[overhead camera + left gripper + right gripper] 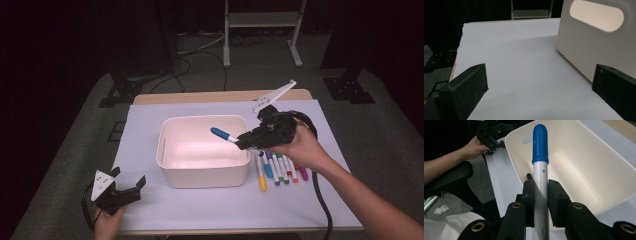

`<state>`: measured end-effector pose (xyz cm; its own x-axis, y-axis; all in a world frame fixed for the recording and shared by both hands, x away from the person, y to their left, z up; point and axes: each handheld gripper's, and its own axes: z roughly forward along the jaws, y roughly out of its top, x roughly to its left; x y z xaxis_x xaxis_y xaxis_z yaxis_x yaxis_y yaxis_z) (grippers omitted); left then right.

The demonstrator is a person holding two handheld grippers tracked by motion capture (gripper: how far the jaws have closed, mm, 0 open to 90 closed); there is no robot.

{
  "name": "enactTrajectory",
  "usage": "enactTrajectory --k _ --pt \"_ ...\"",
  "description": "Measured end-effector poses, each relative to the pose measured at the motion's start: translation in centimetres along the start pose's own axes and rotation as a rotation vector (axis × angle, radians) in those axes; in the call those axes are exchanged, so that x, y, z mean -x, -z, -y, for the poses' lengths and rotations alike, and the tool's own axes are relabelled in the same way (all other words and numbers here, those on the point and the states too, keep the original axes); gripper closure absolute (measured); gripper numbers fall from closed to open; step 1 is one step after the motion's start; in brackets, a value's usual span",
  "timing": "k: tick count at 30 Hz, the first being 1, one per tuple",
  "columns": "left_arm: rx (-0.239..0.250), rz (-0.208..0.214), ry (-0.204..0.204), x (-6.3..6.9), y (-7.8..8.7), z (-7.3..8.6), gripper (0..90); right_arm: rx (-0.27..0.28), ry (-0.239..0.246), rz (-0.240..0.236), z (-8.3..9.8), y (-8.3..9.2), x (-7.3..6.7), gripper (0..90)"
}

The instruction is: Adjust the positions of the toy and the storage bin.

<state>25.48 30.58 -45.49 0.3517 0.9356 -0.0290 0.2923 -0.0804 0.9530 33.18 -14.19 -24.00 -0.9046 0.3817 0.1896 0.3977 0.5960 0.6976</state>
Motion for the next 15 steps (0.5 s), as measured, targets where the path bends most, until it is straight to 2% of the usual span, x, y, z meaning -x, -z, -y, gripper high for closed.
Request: enactTrajectory --k 11,15 --pt "-0.001 0.001 0.0 0.0 0.0 0.0 0.0 -0.075 0.058 -0.061 -2.6 -4.1 -0.2 75.8" --pt "0.0 0.002 0.0 0.0 0.0 0.0 0.0 -0.104 0.066 -0.102 -3.0 -5.7 -0.1 75.8"
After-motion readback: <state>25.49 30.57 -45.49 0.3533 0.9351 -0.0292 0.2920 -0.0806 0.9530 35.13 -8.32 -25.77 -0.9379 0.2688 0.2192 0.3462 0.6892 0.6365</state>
